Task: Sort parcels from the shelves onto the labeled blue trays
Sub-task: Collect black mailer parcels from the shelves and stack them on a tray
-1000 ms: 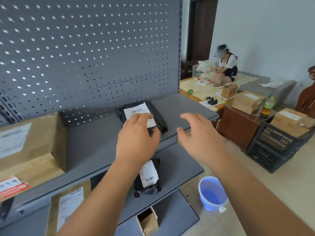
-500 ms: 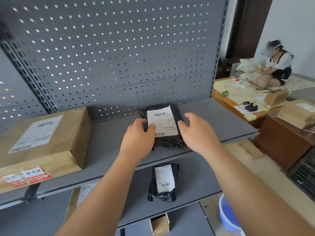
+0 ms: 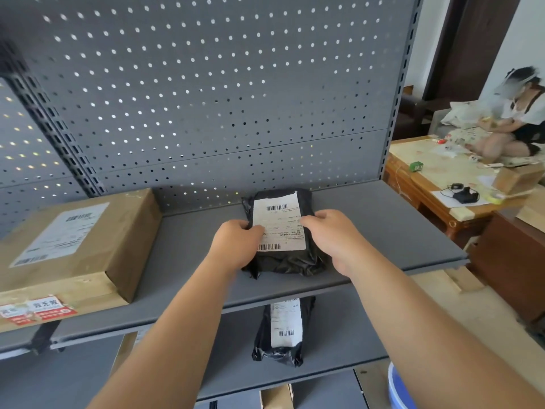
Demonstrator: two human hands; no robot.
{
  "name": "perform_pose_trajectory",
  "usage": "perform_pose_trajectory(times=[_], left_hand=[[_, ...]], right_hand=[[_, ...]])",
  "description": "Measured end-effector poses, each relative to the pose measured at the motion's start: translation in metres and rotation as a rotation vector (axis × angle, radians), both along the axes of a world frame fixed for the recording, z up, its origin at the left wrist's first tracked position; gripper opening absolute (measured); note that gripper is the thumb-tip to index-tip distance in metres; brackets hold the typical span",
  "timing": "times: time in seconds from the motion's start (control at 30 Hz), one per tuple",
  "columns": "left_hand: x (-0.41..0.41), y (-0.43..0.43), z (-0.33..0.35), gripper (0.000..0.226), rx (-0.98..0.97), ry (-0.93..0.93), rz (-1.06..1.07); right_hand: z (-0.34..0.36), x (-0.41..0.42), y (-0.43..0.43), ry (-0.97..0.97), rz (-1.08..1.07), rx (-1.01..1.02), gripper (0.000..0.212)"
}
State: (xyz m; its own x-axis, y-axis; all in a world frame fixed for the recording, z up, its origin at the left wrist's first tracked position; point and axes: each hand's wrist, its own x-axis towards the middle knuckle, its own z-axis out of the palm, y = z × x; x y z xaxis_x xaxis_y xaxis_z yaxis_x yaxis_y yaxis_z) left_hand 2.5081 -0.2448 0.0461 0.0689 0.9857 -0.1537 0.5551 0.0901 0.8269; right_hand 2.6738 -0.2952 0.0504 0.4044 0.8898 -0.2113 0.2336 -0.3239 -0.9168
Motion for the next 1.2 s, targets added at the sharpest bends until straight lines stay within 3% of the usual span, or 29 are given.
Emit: perform_pose_trajectory(times=[0.37,0.67,1.2], left_hand=[[0.007,-0.002,0.002,0.018,0.014,-0.055,0.045],[0.007,-0.021,0.013,0.008,0.077,-0.329,0.19],[-0.083,-0.105,0.039,0.01,0.22,-0.548,0.508]], right_hand=[[-0.01,0.015,0.012,0.008,0.052,0.038,0.024],[0.002,0.016,0.001,0.162,0.072,0.189,0.017],[0.033,-0.069,-0.021,0.315,0.387,0.311,0.018]])
